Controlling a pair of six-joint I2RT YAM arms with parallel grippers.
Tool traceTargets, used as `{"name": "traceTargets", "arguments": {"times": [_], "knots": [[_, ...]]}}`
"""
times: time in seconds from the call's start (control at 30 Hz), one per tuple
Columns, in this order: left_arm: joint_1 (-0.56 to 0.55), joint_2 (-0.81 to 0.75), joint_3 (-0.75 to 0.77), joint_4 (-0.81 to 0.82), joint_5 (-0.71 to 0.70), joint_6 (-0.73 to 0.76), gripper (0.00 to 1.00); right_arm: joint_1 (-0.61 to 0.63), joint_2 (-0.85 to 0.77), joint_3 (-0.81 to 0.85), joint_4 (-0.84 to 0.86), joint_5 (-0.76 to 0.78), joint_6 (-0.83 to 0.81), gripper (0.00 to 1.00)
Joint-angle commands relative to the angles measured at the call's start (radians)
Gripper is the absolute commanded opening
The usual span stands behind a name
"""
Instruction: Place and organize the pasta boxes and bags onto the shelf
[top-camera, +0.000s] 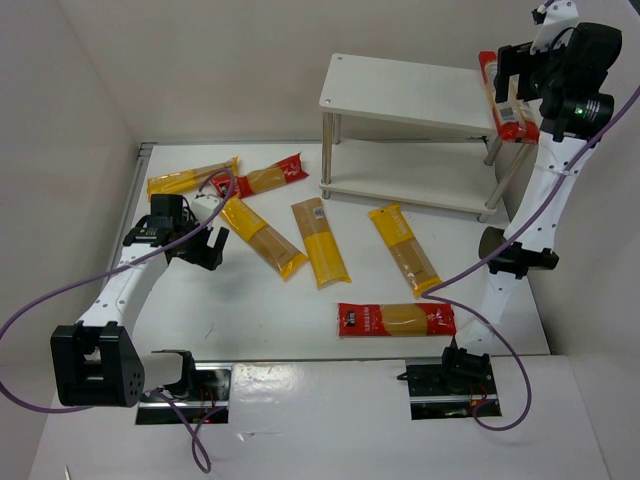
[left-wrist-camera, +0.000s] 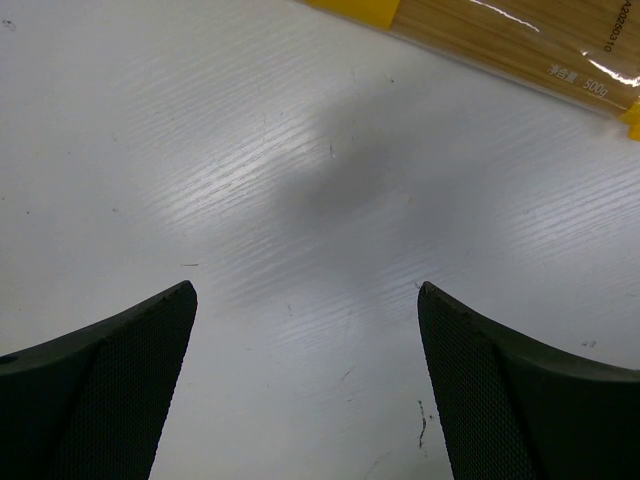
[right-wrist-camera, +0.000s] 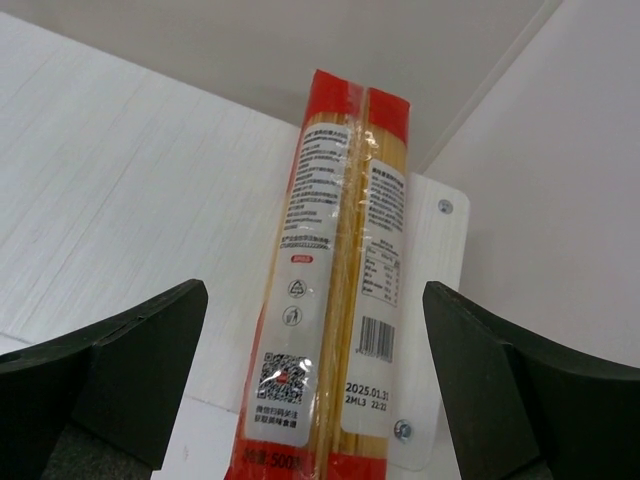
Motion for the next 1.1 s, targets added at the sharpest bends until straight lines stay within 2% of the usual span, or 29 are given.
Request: {"name": "traceTargets", "arguments": {"times": [0.0,0.17,0.4,0.5,0.53,0.6,0.63,0.7,0.9,1.07], "knots": [[0.005,-0.002,0.026,-0.001,0.026,0.016,0.97,0.003,-0.075,0.029,-0.061,-0.04,-0.004,0.96],[0.005,-0.002,0.026,-0.001,0.026,0.016,0.97,0.038,-0.129,0.029,-0.124,-0.051,-0.014,0.96],[0.005,-0.002,0.026,-0.001,0.035,0.016,0.99,0.106,-0.409,-0.348,-0.103,-0.135,-0.06,0.96],[0.005,-0.011,0.026,-0.001,0.035,0.016,0.99,0.136,-0.55,-0.641,-0.005,-0.147,-0.07,0.96],[0.005,-0.011,0.026,-0.001,0.035,0.016,0.99,0.155,-0.675,-0.854,0.114,-0.117,-0.07,0.96],[0.005,-0.011,0.026,-0.001,0.035,0.016,0.99,0.26,-0.803,-1.069,0.236,0.017,-0.07,0.98],[0.005,-0.011,0.026,-0.001,0.035,0.007,0.99,0.296,-0.907,-1.241,0.316,0.053,-0.07,1.0],[0.005,-0.011,0.026,-0.001,0.035,0.007,0.99,0.362,-0.987,-1.44,0.37,0.072,-0.05,1.0],[0.005,-0.021,0.026,0.008,-0.015,-0.04,0.99,0.385,-1.21,-1.847,0.453,0.099,0.074,1.0],[0.005,-0.021,0.035,0.017,-0.046,-0.089,0.99,0.385,-1.296,-2.051,0.553,0.181,0.19,1.0]]}}
